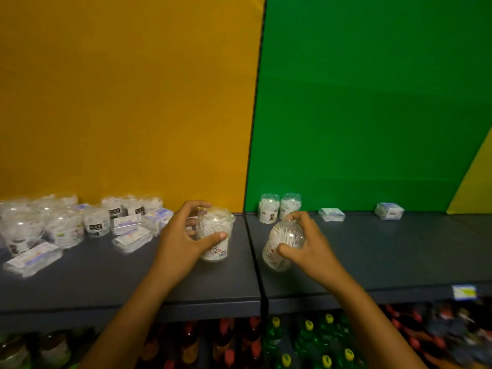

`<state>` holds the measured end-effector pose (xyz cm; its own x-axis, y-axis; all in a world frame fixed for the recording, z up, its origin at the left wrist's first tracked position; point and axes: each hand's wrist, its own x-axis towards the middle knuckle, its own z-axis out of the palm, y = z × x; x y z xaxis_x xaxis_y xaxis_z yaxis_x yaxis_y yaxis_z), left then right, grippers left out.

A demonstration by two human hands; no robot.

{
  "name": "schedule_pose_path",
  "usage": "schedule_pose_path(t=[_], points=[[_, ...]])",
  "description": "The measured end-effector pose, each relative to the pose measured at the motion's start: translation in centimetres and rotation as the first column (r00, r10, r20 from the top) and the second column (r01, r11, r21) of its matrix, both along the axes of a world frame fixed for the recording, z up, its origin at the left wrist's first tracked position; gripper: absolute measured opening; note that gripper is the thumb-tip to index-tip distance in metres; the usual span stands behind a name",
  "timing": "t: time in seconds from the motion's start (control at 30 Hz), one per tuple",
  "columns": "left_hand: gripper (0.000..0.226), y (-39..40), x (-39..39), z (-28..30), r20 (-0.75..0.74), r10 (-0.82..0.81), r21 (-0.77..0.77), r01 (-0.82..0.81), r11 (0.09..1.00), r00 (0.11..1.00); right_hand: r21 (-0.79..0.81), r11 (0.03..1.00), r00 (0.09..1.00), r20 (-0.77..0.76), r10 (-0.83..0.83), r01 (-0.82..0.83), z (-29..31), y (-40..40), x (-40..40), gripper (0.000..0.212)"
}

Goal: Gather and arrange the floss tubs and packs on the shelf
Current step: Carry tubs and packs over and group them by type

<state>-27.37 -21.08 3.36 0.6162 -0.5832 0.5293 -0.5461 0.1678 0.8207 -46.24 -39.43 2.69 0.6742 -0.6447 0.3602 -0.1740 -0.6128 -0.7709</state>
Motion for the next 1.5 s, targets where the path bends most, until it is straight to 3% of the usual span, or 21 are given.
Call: schedule_pose_path(t=[0.4,0.57,0.87,1.03,1.5], points=[[0.054,-8.3,-2.1,-0.7,0.018,-0.081,0.036,0.08,0.996,0.997,0.055,0.996,0.997,0.038,-0.074,0.072,-0.6,-5.8,-3.4,0.055],[0.056,-12.5,-0.3,-1.1,0.004,-0.093,0.032,0.092,0.995,0.996,0.064,0.996,0.997,0.045,-0.063,0.06,-0.5,-9.3,-2.1,0.045],[0.057,-19.0,4.0,-1.9,0.015,-0.092,0.071,0.091,0.993,0.996,0.063,0.998,0.998,0.05,-0.034,0.03,-0.8,-15.1,2.5,0.055],[0.056,-21.1,4.4,-3.5,-0.023,-0.122,0.106,0.124,0.987,0.992,0.103,0.994,0.997,0.057,-0.045,0.039,-2.4,-17.1,3.7,0.048],[0.063,-25.6,2.4,-6.0,0.044,0.044,0.265,-0.054,0.963,0.998,0.016,1.0,1.0,0.0,0.024,-0.024,-2.3,-22.7,4.2,0.045]])
